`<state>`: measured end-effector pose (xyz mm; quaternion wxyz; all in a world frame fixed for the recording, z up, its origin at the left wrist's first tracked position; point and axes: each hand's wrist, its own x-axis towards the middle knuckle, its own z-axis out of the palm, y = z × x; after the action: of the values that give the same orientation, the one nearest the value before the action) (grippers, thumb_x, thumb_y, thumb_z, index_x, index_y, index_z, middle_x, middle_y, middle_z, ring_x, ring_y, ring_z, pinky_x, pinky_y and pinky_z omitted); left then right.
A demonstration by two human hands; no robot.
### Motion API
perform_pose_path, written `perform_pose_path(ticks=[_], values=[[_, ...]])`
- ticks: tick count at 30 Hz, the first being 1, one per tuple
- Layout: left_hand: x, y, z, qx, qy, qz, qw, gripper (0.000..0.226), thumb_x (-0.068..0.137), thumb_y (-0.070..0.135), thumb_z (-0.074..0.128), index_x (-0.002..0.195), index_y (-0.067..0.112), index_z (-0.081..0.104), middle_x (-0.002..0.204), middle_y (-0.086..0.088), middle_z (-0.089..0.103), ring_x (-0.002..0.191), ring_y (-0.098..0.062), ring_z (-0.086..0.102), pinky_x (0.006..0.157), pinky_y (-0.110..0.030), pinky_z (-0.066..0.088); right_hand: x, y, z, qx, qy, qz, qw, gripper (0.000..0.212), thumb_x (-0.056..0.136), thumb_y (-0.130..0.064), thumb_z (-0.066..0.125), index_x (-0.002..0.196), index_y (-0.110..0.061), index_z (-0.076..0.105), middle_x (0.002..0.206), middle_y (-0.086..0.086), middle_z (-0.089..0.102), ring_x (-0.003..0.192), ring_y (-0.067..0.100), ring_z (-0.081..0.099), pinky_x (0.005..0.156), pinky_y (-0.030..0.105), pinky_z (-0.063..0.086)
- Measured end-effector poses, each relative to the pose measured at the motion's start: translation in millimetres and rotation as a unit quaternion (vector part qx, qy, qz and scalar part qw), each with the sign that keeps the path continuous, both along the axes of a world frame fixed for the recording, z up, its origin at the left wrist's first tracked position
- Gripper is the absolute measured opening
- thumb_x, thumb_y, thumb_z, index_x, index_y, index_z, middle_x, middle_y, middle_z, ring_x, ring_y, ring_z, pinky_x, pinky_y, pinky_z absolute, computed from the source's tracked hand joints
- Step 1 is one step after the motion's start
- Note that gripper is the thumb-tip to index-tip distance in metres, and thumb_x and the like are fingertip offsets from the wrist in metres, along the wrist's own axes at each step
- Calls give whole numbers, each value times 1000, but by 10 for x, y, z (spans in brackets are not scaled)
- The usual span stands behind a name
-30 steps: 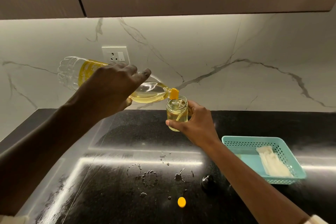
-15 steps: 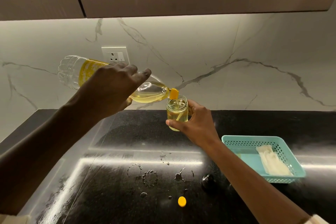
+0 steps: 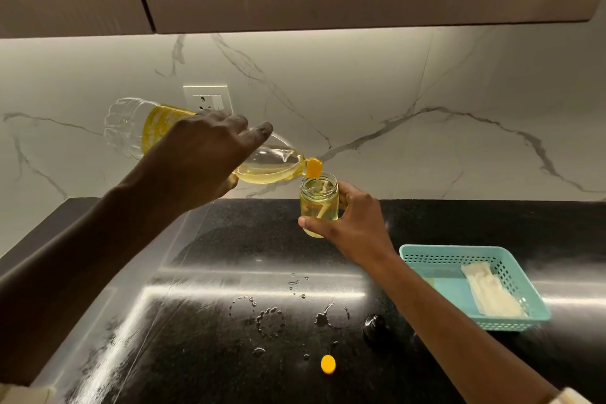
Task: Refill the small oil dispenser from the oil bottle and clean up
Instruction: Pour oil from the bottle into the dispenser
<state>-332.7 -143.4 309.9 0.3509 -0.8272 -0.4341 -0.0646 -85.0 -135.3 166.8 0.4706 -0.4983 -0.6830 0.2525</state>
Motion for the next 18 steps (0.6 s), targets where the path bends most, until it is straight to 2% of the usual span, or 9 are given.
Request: perform_pose_path(ticks=[5, 8, 11, 14, 18], values=[[-8, -5, 10, -4, -10, 10, 1000, 104, 47, 14, 109, 141, 0, 66, 110, -30, 78, 91, -51, 78, 72, -58, 65, -12, -5, 16, 2, 4, -1, 1000, 61, 70, -45, 97, 122, -22, 72, 107, -10, 77, 92, 1, 73, 78, 11, 58], [-6, -32, -8, -9, -24, 14, 1000, 105, 50, 18, 108, 144, 2, 64, 110, -26, 79, 92, -48, 78, 72, -53, 65, -19, -11, 17, 3, 7, -1, 1000, 60, 71, -45, 96, 122, -21, 72, 107, -9, 77, 92, 1, 73, 77, 10, 57], [-3, -64, -44, -28, -44, 18, 998, 108, 50, 23, 109, 146, 3, 63, 103, -22, 79, 85, -42, 78, 65, -46, 65, -22, -18, 16, 1, 10, 1, 1000, 59, 72, -45, 95, 120, -21, 72, 107, -10, 77, 92, 1, 73, 77, 10, 57], [-3, -75, -112, -73, -98, 22, 992, 111, 55, 28, 107, 152, 7, 58, 104, -16, 78, 77, -32, 75, 64, -38, 61, -17, -23, 17, -4, 14, 4, 1000, 58, 72, -45, 96, 119, -22, 73, 106, -10, 77, 92, 4, 74, 79, 15, 60], [-17, -86, -252, -122, -173, 24, 977, 112, 62, 33, 105, 158, 16, 52, 114, -10, 78, 79, -22, 70, 68, -29, 50, 3, -41, 24, -9, 19, 10, 1000, 57, 72, -44, 96, 120, -23, 72, 105, -11, 77, 92, 3, 73, 78, 12, 58]])
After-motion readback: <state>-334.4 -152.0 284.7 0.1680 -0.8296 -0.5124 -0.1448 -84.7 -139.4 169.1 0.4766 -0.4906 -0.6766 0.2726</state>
